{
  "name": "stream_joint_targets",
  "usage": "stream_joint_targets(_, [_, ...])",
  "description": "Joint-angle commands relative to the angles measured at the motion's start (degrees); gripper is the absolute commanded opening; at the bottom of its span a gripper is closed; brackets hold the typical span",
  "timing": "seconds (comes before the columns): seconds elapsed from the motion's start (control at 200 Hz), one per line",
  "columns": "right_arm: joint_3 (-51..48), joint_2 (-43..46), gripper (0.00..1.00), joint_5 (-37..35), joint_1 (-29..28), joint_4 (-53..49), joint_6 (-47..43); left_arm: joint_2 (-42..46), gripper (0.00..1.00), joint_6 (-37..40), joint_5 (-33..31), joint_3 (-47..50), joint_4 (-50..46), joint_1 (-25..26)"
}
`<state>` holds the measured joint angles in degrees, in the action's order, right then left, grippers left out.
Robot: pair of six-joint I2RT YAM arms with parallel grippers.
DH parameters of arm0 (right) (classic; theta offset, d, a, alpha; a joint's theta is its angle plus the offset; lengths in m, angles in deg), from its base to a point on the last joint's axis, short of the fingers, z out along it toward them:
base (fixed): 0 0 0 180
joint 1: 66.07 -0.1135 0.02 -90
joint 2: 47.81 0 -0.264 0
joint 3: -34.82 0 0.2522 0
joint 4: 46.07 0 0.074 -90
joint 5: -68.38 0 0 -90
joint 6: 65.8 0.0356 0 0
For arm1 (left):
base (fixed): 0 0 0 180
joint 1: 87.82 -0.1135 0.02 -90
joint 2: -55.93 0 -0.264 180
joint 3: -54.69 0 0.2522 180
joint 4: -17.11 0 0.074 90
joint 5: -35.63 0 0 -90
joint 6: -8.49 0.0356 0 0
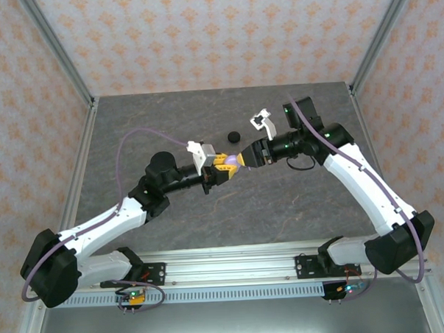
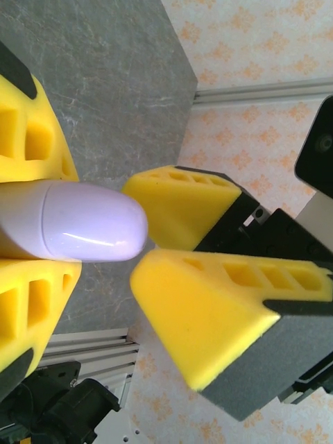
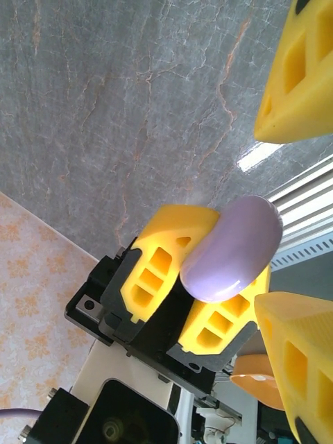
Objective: Insert the wireless bluetooth earbuds into the charging case
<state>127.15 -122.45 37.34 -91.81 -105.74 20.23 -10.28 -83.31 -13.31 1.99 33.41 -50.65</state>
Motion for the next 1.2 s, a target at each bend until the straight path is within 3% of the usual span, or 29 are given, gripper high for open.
stream_joint_targets(0.0, [2.0, -0.3, 0.60, -1.5, -0.5, -0.7, -0.8, 0.0, 0.14, 0.9, 0.0, -1.6, 2.2, 0.6])
stream_joint_targets(0.951, [3.0, -2.8, 0.60, -12.5, -0.7, 0.3, 3.2, 1.1, 0.14, 1.8, 1.3, -2.8, -0.2, 2.6])
stream_joint_targets(1.191, [2.4, -1.3, 0.61, -23.1, -0.6, 2.8, 7.8, 1.0, 0.14, 2.7, -1.0, -2.7, -2.3, 2.7])
